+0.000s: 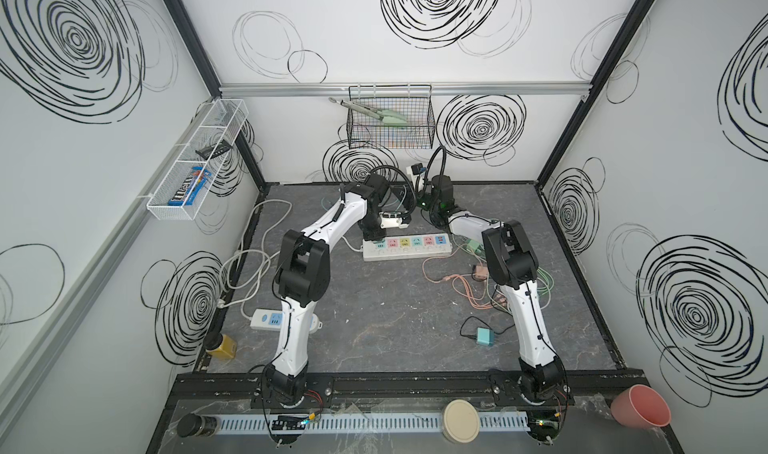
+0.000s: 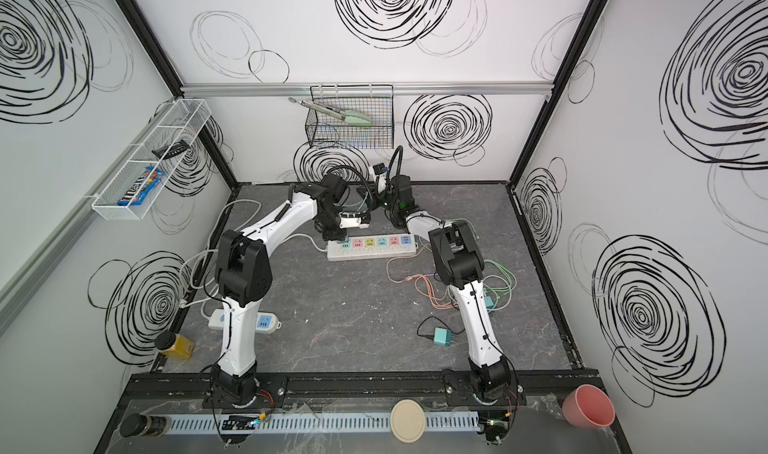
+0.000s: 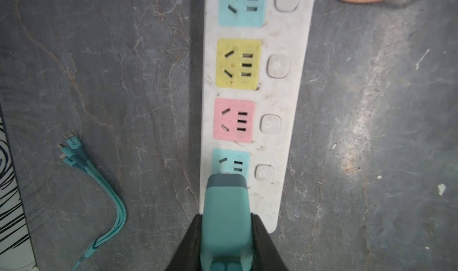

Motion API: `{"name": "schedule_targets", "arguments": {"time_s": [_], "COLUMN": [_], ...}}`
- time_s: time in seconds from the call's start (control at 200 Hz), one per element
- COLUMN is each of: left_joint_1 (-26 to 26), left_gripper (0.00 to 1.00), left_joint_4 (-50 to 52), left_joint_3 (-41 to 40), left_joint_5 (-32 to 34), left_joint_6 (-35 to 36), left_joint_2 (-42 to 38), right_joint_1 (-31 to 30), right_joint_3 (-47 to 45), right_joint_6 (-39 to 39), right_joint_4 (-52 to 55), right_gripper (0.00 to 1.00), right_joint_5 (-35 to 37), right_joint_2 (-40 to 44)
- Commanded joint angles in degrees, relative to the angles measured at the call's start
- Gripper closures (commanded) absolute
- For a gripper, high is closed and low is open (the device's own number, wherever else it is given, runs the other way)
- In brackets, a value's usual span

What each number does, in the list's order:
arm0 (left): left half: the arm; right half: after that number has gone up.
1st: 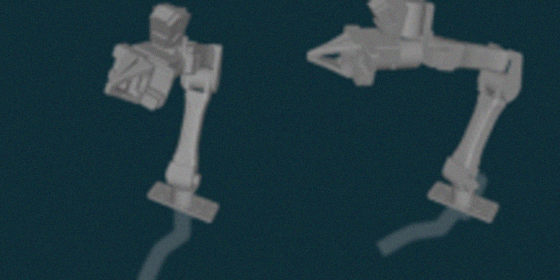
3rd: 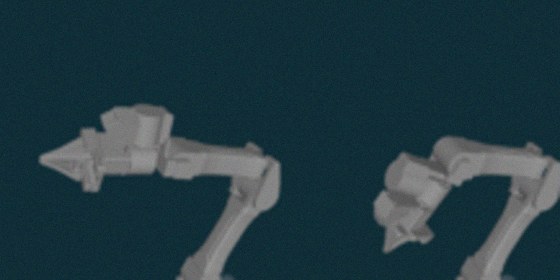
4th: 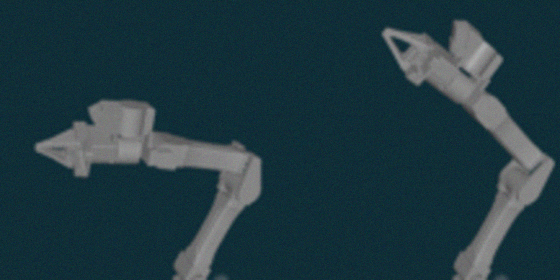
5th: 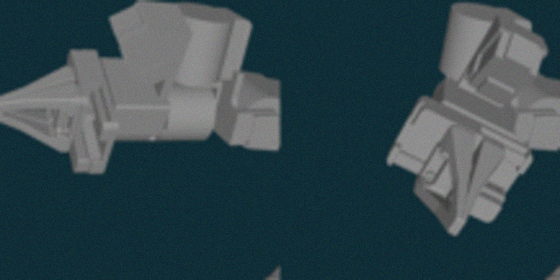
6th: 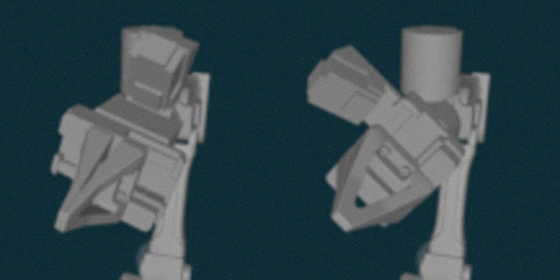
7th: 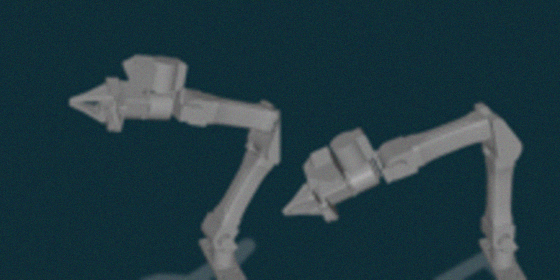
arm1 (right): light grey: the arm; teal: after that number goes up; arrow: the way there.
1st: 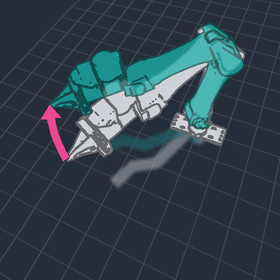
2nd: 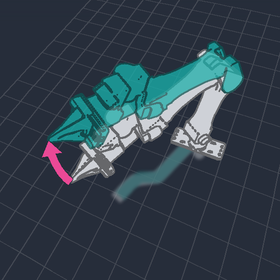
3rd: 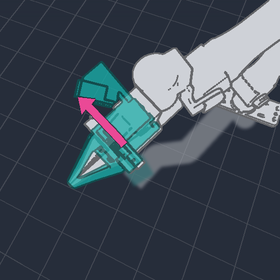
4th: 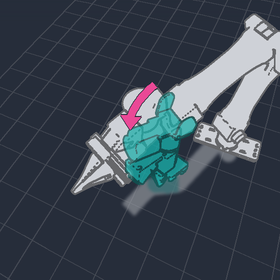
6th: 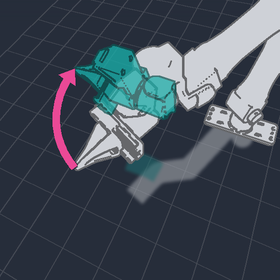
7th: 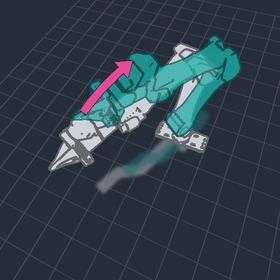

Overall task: Insert plugs into power strip
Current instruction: Insert the plug into the socket.

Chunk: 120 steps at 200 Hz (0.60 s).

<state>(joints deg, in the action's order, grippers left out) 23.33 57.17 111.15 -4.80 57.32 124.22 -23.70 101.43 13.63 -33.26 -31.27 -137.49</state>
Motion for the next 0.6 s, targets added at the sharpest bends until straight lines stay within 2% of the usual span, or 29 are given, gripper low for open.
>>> {"name": "schedule_targets", "arguments": {"time_s": [0.0, 0.595], "left_joint_1": [0.77, 1.89], "left_gripper": [1.00, 1.00], "left_joint_4": [3.39, 6.78], "left_joint_3": [2.00, 6.91], "left_joint_5": [1.95, 1.23], "left_joint_6": [-0.03, 0.69], "left_joint_2": [1.34, 6.11], "right_joint_1": [0.28, 0.63], "right_joint_3": [-0.78, -0.99], "right_joint_6": [-0.96, -2.74], "right_joint_4": [0.54, 1.92], "right_gripper": [0.80, 0.79], "right_joint_5": [-1.43, -1.28], "right_joint_2": [0.25, 0.43]}}
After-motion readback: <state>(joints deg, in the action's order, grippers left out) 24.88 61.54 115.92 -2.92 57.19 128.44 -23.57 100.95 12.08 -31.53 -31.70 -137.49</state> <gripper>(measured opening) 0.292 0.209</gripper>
